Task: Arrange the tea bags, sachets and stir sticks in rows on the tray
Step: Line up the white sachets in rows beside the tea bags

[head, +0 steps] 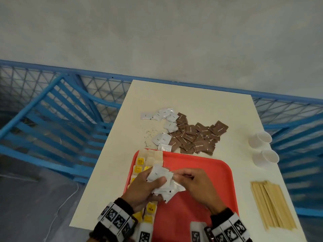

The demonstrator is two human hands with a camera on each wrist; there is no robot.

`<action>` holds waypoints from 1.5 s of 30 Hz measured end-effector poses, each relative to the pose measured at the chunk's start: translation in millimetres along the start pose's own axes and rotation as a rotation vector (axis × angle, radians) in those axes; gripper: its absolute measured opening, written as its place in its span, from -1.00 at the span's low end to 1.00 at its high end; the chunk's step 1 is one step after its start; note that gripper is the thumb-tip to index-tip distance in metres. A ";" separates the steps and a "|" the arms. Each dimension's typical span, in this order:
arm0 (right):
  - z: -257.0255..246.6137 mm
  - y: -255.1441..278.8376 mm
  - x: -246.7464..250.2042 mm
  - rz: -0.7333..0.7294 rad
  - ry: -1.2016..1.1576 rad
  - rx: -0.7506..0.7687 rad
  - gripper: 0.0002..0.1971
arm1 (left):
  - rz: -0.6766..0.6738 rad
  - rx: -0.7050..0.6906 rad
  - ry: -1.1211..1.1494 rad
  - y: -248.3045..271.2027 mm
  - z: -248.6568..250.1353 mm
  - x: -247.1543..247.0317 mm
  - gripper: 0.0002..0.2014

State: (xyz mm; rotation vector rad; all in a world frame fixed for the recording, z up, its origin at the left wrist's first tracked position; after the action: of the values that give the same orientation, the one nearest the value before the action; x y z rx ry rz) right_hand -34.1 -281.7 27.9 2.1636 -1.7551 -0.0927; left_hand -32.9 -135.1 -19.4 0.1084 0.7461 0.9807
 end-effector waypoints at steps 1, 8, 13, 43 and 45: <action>5.7 2.5 5.9 0.027 -0.037 -0.009 -0.89 | 0.011 -0.011 0.047 0.8 -0.4 5.0 -0.60; 18.6 12.9 13.0 0.095 -0.312 -0.027 -0.71 | -0.014 -0.070 -0.304 6.6 4.7 18.3 -0.74; 22.8 4.8 1.7 0.146 -0.300 -0.044 -0.92 | -0.089 0.001 -0.440 8.7 -5.0 5.9 -0.72; 46.1 -10.3 -38.6 -0.046 -0.269 -0.228 -0.53 | 0.079 0.131 -0.511 10.7 -19.1 48.9 -0.85; 50.8 -12.5 -41.4 -0.056 -0.250 -0.216 -0.60 | 0.068 0.149 -0.493 9.6 -23.2 49.5 -0.85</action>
State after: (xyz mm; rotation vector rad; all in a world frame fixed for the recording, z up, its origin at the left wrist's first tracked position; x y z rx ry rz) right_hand -45.5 -251.6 -30.5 2.1151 -1.7204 -0.5626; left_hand -37.5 -96.3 -58.8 0.4902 0.3607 0.9119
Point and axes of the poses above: each hand's wrist, its own y-axis away from the middle knuckle, its own x-axis out of the back of the hand, z = x × y, the point moved 10 cm from there along -y, towards the middle knuckle, and after that the axes turned 9 degrees about -z, right-handed, at the moved point
